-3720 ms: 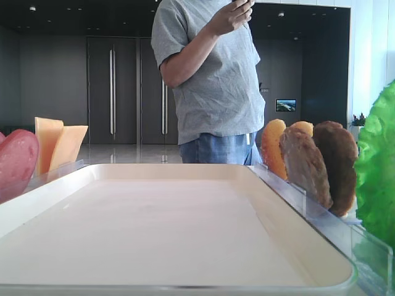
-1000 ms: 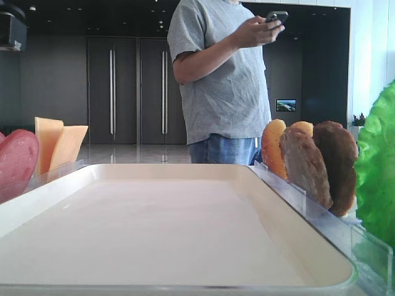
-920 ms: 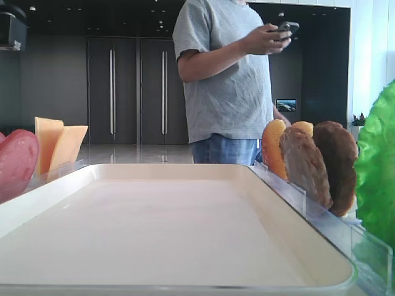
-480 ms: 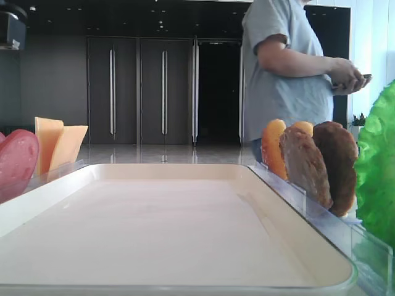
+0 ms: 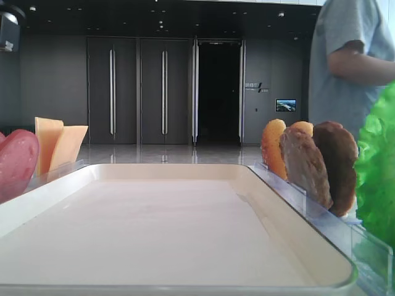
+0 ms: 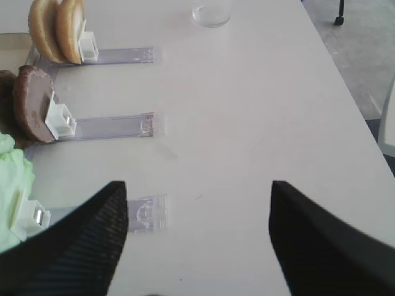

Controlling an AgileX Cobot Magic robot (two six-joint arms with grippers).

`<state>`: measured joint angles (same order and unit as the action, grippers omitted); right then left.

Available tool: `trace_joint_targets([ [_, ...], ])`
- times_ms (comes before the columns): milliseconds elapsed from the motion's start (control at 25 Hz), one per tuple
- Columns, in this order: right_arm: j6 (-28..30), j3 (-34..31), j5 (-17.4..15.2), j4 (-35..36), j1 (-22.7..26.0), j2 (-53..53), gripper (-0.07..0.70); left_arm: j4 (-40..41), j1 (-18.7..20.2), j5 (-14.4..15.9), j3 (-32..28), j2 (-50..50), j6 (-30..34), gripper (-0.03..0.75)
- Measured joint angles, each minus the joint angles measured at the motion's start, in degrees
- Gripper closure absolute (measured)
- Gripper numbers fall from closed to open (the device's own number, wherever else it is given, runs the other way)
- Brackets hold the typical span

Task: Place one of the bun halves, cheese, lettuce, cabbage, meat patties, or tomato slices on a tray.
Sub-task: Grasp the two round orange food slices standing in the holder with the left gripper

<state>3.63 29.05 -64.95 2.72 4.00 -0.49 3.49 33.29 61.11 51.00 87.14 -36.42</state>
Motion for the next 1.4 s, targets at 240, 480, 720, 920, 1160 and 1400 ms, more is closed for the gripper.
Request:
trace_joint_targets([
  [240, 0.0, 0.0, 0.0, 0.0, 0.0, 0.0, 0.166, -0.2, 0.0, 0.7, 0.0, 0.0, 0.4, 0.575],
  [480, 0.0, 0.0, 0.0, 0.0, 0.0, 0.0, 0.166, -1.3, 0.0, 1.0, 0.0, -0.2, 1.0, 0.575],
  [720, 0.0, 0.0, 0.0, 0.0, 0.0, 0.0, 0.166, -1.7, 0.0, 2.4, 0.4, -3.7, 1.1, 0.575],
  [920, 0.0, 0.0, 0.0, 0.0, 0.0, 0.0, 0.166, -2.1, 0.1, 5.2, 3.1, -7.1, 1.1, 0.576],
  [1160, 0.0, 0.0, 0.0, 0.0, 0.0, 0.0, 0.166, -0.9, 0.1, 8.1, 5.5, -9.4, 1.2, 0.577],
  [1400, 0.0, 0.0, 0.0, 0.0, 0.0, 0.0, 0.166, 0.2, 0.2, 8.5, 7.2, -9.4, 1.2, 0.577],
])
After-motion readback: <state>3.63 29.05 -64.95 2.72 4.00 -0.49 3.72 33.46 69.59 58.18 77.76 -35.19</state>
